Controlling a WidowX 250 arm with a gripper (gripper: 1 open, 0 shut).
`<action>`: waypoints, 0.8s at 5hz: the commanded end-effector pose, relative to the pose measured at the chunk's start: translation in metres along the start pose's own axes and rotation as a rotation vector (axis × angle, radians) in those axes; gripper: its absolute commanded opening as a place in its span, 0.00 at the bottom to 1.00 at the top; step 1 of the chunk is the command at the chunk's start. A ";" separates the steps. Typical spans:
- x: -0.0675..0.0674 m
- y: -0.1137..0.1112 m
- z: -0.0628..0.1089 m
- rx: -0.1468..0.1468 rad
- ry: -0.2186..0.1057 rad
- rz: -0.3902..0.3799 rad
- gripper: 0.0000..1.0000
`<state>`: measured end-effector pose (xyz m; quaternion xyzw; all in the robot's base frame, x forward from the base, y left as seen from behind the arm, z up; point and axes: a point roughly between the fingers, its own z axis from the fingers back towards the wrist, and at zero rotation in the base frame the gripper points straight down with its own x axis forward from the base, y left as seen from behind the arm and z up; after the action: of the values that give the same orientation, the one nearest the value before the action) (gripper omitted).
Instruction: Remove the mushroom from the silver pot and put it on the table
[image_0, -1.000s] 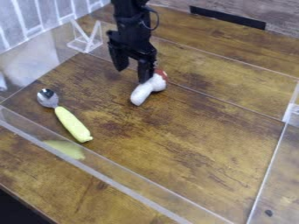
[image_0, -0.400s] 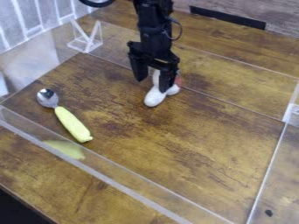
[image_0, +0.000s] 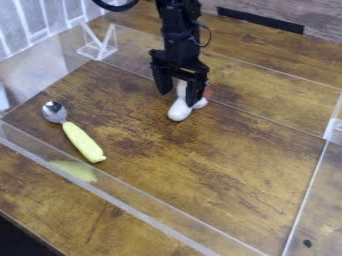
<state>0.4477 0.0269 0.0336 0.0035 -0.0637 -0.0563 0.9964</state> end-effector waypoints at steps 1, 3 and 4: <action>0.003 0.014 0.007 0.007 -0.020 0.085 0.00; -0.011 0.017 0.006 -0.004 -0.001 0.169 0.00; -0.015 0.019 0.010 -0.022 0.010 0.131 0.00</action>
<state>0.4366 0.0302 0.0295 -0.0169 -0.0479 -0.0063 0.9987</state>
